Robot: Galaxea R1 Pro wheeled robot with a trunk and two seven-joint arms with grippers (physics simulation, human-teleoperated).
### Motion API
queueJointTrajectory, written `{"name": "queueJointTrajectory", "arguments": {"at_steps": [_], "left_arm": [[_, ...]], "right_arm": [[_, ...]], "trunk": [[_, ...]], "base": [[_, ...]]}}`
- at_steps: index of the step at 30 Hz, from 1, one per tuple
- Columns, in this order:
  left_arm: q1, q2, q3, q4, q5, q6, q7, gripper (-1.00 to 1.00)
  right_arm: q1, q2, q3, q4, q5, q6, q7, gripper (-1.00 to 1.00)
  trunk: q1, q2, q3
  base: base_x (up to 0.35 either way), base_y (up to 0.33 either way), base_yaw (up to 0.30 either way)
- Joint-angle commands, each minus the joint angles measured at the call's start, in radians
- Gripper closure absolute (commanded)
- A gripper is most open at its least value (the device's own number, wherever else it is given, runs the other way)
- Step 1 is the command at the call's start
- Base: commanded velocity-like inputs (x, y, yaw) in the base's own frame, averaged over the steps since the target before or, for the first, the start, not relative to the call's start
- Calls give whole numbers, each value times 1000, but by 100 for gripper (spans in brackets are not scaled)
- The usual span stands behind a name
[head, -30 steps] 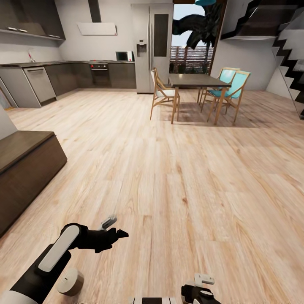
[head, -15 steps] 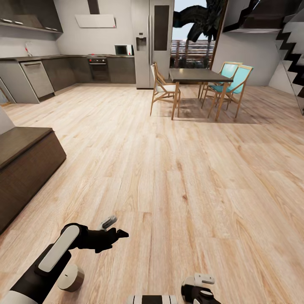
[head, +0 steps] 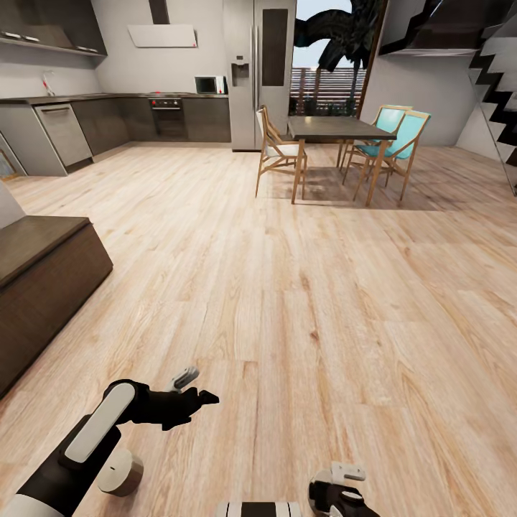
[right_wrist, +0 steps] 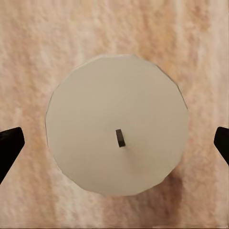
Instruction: Place each of the two pumpkins and all three candles from the living room inside a cabinet in the living room (use any cabinet), then make sure every cabinet is closed, and position the cauldron so it is next to a table in the living room.
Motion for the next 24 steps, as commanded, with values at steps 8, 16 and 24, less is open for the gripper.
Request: {"name": "queueJointTrajectory", "arguments": {"at_steps": [8,16,24], "left_arm": [[-1,3,1,-1,12,0,9,-100],[-1,2,0,-1,12,0,10,-100],[-1,3,0,-2,12,0,10,-100]], "right_arm": [[-28,0,7,-14,-2,87,-8,-100],[-39,4,7,-16,-4,102,-8,-100],[-86,4,7,-17,-3,163,-8,-100]], "trunk": [[0,0,-1],[0,0,-1],[0,0,-1]], "base": [[0,0,0],[0,0,0],[0,0,0]]}}
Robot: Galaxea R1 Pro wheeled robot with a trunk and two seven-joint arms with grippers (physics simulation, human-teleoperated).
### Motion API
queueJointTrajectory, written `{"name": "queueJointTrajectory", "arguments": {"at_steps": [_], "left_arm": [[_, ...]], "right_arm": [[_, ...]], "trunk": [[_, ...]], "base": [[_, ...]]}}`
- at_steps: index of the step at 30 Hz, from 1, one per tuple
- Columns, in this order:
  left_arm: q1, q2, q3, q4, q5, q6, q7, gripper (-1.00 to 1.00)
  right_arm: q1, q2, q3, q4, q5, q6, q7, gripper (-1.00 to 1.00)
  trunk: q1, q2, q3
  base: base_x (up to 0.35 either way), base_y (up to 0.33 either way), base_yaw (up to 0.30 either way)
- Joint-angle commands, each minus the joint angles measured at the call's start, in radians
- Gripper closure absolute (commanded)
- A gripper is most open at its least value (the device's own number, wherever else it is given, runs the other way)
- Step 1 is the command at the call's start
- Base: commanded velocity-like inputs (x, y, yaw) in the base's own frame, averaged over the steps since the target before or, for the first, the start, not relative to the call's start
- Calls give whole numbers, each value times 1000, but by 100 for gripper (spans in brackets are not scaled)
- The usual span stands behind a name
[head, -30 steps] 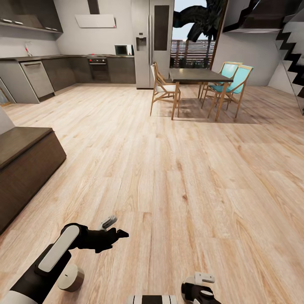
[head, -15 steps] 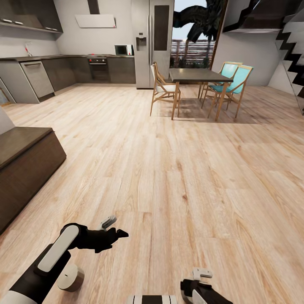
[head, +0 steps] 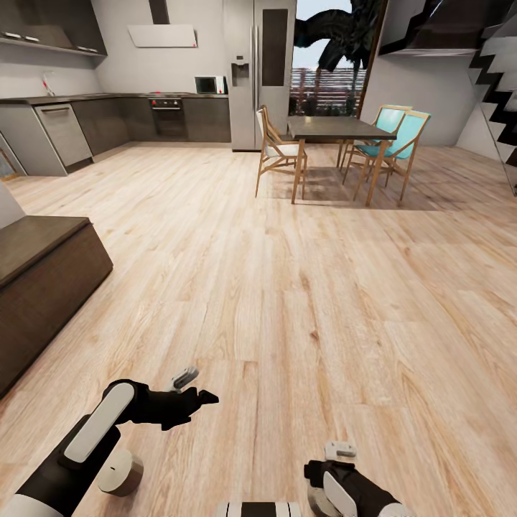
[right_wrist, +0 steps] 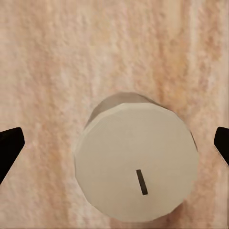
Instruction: Place each of the two pumpkins and all three candles from the living room inside a cabinet in the living room (use any cabinet), then make sure every cabinet is closed, and position the cauldron so it is next to a table in the living room.
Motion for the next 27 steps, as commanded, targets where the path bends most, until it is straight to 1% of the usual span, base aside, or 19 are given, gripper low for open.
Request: {"name": "queueJointTrajectory", "arguments": {"at_steps": [1,10,14,24,27], "left_arm": [[-1,1,-1,-1,10,0,10,-100],[-1,3,0,0,10,0,10,-100],[-1,3,0,-1,10,-1,10,-100],[-1,3,-2,-5,10,0,10,-100],[-1,2,-2,-5,10,0,10,-100]], "right_arm": [[-2,-1,8,-2,-7,7,-8,-100],[-22,-1,8,2,-9,14,-8,-100],[-24,-1,8,8,-9,15,-8,-100],[-24,-2,8,11,-8,41,-8,-100],[-24,-3,8,11,-8,42,-8,-100]], "trunk": [[0,0,-1],[0,0,-1],[2,-1,-16],[2,-1,-16],[3,-2,-28]], "base": [[0,0,0],[0,0,0],[0,0,0],[0,0,0],[0,0,0]]}}
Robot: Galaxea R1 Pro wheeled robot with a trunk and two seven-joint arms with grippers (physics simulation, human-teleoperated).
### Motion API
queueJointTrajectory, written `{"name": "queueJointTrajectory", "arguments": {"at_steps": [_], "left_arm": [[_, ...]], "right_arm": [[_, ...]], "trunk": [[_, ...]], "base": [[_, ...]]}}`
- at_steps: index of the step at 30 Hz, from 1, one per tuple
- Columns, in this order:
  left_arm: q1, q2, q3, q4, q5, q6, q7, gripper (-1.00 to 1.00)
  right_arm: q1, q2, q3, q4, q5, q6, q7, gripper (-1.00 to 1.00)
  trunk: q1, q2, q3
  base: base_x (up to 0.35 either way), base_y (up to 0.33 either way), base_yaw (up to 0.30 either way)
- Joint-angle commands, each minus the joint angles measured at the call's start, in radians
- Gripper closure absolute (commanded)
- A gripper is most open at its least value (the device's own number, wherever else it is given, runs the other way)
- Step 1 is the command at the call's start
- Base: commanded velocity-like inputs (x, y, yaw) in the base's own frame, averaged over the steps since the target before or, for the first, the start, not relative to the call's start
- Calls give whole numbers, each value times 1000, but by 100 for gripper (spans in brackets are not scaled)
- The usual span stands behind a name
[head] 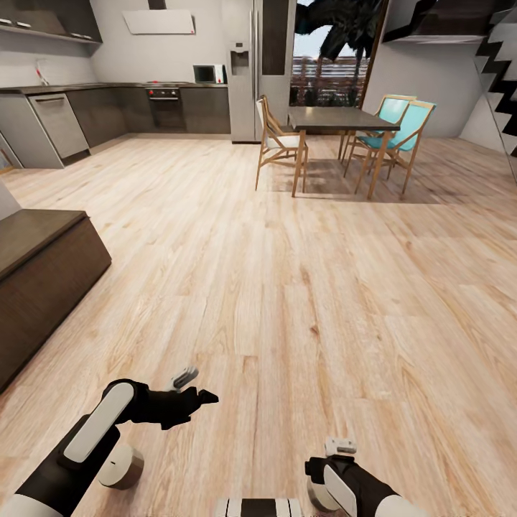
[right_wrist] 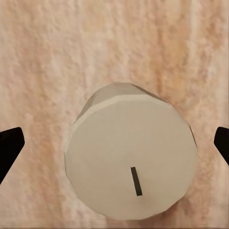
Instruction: Place each of the two pumpkins and all three candles from the living room inside a cabinet in the living room (use any cabinet), then make sure every cabinet is closed, and position the cauldron so it is next to a table in the living room.
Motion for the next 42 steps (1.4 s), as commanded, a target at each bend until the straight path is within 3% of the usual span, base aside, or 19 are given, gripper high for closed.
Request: {"name": "queueJointTrajectory", "arguments": {"at_steps": [1,19,22,25,28,32,42], "left_arm": [[-1,1,-2,-1,11,-1,10,-100],[-1,2,-2,-3,12,1,7,-100],[-1,11,0,-26,47,4,-13,-100],[-1,49,-5,-44,135,5,-26,-100],[-1,68,-20,-53,191,5,-30,-100],[-1,76,-27,-58,215,5,-30,-100],[-1,77,-31,-59,220,5,-30,-100]], "right_arm": [[-1,-1,8,-2,-8,5,-8,-100],[-1,-5,8,-1,-8,-4,-4,-100],[-1,-6,8,-1,-8,-5,11,-100],[-1,-7,8,-1,-8,-6,19,-100],[-1,-8,8,-1,-8,-6,21,-100],[-1,-8,8,-1,-8,-6,21,-100],[-1,-8,8,-1,-8,-7,22,-100]], "trunk": [[0,-1,-5],[2,-2,-20],[2,-2,-20],[3,-2,-28],[4,-3,-40],[5,-3,-43],[6,-4,-59]], "base": [[0,0,0],[0,0,0],[0,0,0],[0,0,0],[0,0,0],[0,0,0],[0,0,0]]}}
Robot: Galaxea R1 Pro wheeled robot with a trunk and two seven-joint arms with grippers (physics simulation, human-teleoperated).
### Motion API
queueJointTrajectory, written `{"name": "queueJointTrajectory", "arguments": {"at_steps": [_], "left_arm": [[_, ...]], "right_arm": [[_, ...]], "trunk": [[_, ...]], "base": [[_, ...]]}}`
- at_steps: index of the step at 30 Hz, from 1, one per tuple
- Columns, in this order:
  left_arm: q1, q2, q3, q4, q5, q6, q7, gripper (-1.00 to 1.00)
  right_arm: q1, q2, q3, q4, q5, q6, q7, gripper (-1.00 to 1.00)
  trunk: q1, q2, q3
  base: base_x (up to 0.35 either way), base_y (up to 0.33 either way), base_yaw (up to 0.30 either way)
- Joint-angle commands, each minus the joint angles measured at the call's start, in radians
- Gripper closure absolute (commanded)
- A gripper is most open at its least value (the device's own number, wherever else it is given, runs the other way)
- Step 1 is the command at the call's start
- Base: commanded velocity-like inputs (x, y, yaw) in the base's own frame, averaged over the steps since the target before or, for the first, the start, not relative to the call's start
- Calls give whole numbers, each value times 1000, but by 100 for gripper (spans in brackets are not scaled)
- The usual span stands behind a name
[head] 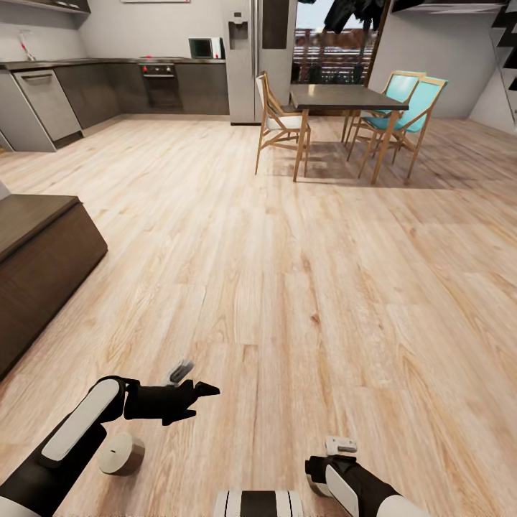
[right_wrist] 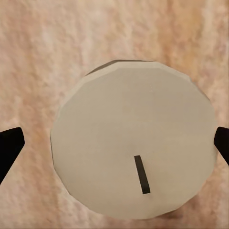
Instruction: Place each of the two pumpkins and all three candles from the living room inside a cabinet in the living room (use any cabinet), then make sure every cabinet is closed, and position the cauldron so it is next to a table in the living room.
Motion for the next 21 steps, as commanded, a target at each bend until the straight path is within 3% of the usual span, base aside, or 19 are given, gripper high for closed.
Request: {"name": "queueJointTrajectory", "arguments": {"at_steps": [1,21], "left_arm": [[-1,1,-1,-1,10,-1,10,-100],[-1,1,-1,-1,9,-2,10,-100]], "right_arm": [[0,-1,8,-2,-8,4,-8,-100],[0,-11,8,2,-8,-19,22,-100]], "trunk": [[0,0,-1],[1,-1,-12]], "base": [[0,0,0],[0,0,0]]}}
